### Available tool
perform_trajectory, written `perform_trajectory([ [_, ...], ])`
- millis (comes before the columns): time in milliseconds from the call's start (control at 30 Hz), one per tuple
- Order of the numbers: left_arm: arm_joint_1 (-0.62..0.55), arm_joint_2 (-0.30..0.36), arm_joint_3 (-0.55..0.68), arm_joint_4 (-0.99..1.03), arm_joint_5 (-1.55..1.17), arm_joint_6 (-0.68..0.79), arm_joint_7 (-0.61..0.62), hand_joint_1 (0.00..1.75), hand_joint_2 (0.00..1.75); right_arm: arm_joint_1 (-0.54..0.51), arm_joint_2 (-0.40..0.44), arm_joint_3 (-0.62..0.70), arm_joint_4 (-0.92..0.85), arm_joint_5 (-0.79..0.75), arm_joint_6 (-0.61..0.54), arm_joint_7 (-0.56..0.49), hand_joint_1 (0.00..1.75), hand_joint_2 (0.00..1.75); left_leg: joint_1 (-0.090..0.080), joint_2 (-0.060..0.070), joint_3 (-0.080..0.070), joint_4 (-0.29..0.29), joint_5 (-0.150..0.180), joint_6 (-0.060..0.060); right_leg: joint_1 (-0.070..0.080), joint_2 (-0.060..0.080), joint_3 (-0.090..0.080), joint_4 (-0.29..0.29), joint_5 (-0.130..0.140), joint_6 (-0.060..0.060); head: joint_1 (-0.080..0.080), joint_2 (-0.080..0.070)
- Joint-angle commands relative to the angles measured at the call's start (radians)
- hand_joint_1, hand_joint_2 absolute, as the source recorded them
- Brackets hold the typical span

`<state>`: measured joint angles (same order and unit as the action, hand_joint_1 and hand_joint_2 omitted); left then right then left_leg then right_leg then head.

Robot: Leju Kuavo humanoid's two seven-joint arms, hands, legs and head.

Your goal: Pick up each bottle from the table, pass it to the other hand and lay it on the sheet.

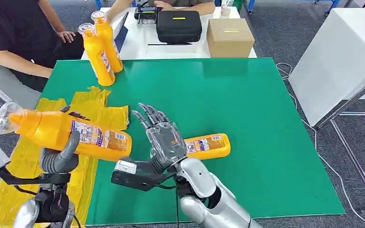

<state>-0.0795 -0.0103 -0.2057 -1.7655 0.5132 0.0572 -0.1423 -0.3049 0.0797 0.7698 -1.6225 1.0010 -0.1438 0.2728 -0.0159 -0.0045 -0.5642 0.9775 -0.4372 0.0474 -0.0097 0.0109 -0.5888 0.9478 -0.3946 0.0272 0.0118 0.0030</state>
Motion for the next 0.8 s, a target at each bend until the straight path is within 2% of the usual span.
perform_trajectory([
  [33, -0.069, 0.076, 0.191, 0.135, -0.329, 0.114, -0.051, 1.75, 1.75, 0.01, -0.075, -0.14, -0.144, -0.031, 0.018, -0.035, 0.0, 0.0, 0.001, -0.001, 0.002, 0.0, 0.0, -0.002, 0.001, -0.002, 0.002, 0.0, -0.001, -0.001, 0.0, 0.0],
  [67, -0.073, 0.083, 0.208, 0.14, -0.348, 0.11, -0.05, 1.75, 1.75, 0.013, -0.076, -0.145, -0.148, -0.034, 0.022, -0.042, 0.0, 0.0, 0.001, -0.002, 0.004, 0.0, -0.001, -0.004, 0.001, -0.003, 0.005, 0.0, -0.002, -0.001, 0.0, 0.0],
  [100, -0.072, 0.119, 0.211, 0.159, -0.489, 0.164, -0.053, 1.75, 1.75, 0.015, -0.075, -0.153, -0.149, -0.038, 0.026, -0.043, 0.0, 0.0, 0.001, -0.001, 0.002, 0.0, 0.0, -0.003, 0.001, -0.002, 0.003, -0.001, -0.001, -0.001, 0.0, 0.0],
  [233, -0.074, 0.138, 0.228, 0.189, -0.525, 0.168, -0.08, 1.75, 1.75, 0.013, -0.07, -0.162, -0.145, -0.041, 0.032, -0.047, 0.0, 0.0, 0.002, 0.0, 0.005, 0.0, -0.002, -0.004, 0.001, -0.001, 0.005, 0.0, -0.002, -0.001, 0.0, 0.0],
  [433, -0.229, 0.182, 0.118, 0.427, -1.096, 0.407, -0.097, 1.75, 1.75, -0.021, -0.056, -0.175, -0.17, -0.059, 0.089, -0.042, 0.0, 0.0, 0.002, -0.005, 0.004, 0.001, -0.001, -0.004, 0.001, -0.006, 0.005, 0.001, -0.003, -0.001, 0.0, 0.0],
  [500, -0.26, 0.177, 0.068, 0.521, -1.3, 0.473, -0.074, 1.75, 1.75, -0.028, -0.056, -0.172, -0.175, -0.075, 0.104, -0.051, 0.0, 0.0, 0.001, -0.005, 0.003, 0.0, 0.0, -0.003, 0.001, -0.005, 0.004, 0.0, -0.001, -0.001, 0.0, 0.0],
  [600, -0.262, 0.159, 0.044, 0.587, -1.357, 0.515, -0.075, 1.75, 1.75, -0.039, -0.051, -0.172, -0.173, -0.078, 0.112, -0.05, 0.0, 0.0, 0.0, -0.005, 0.005, -0.001, 0.0, -0.003, 0.0, -0.005, 0.005, 0.0, -0.002, -0.001, 0.0, 0.0],
  [800, -0.26, 0.164, 0.046, 0.584, -1.357, 0.517, -0.076, 1.75, 1.75, -0.037, -0.052, -0.171, -0.172, -0.078, 0.112, -0.05, 0.0, 0.0, 0.001, -0.001, 0.004, 0.0, -0.002, -0.003, 0.001, -0.002, 0.005, 0.001, -0.002, -0.001, 0.0, 0.0],
])
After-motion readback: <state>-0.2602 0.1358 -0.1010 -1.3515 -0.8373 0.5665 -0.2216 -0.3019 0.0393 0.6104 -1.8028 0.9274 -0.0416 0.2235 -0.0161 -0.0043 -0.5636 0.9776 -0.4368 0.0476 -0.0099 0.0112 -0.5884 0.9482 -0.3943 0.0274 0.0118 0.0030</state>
